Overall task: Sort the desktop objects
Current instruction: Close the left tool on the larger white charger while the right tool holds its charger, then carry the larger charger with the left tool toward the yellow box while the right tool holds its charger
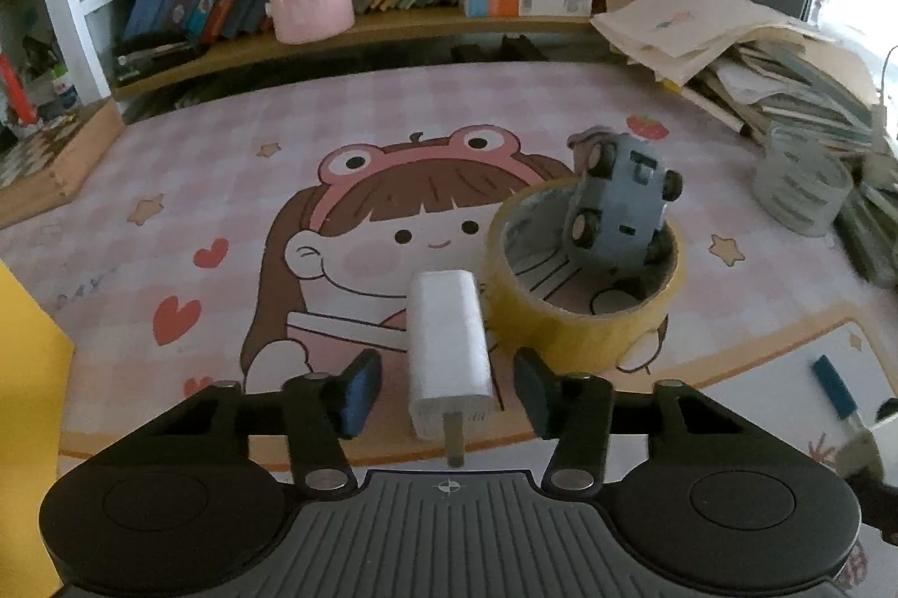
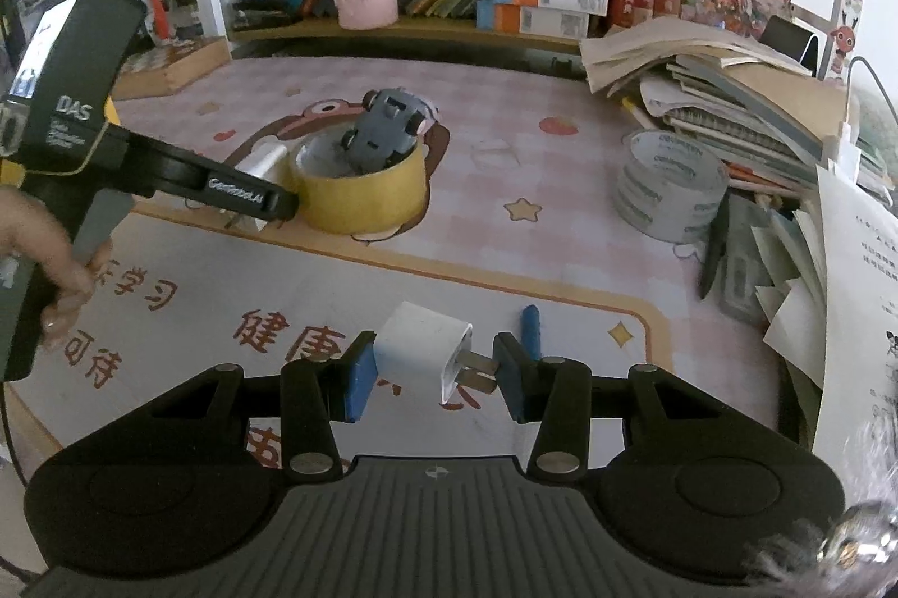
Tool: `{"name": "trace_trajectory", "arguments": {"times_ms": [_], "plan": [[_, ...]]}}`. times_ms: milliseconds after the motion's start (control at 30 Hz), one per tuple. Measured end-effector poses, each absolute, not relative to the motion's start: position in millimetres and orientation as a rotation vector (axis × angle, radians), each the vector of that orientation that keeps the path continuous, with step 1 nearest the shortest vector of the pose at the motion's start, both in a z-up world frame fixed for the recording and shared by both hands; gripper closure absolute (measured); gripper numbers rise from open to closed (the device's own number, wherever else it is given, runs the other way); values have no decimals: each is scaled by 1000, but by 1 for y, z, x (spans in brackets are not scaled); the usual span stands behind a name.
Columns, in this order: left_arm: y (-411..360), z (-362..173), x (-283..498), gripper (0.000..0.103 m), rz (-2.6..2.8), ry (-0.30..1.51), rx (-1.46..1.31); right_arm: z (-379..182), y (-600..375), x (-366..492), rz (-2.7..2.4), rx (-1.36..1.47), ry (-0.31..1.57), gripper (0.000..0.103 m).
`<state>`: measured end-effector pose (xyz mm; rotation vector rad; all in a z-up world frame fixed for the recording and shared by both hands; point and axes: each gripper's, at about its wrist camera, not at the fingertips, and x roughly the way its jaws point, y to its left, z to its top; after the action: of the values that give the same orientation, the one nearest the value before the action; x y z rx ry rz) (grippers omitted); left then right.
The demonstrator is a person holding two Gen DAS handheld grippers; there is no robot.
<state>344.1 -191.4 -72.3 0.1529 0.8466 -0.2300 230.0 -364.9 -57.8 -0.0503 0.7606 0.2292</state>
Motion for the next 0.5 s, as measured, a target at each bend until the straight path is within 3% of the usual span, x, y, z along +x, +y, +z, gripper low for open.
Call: {"name": "trace_trajectory", "arguments": {"times_ms": [100, 500], "plan": [[-193, -75, 346, 78, -228, 839, 152, -58, -363, 230, 241, -60, 766, 62], [-156, -34, 309, 78, -223, 757, -57, -57, -340, 243, 342, -85, 779, 62]]}}
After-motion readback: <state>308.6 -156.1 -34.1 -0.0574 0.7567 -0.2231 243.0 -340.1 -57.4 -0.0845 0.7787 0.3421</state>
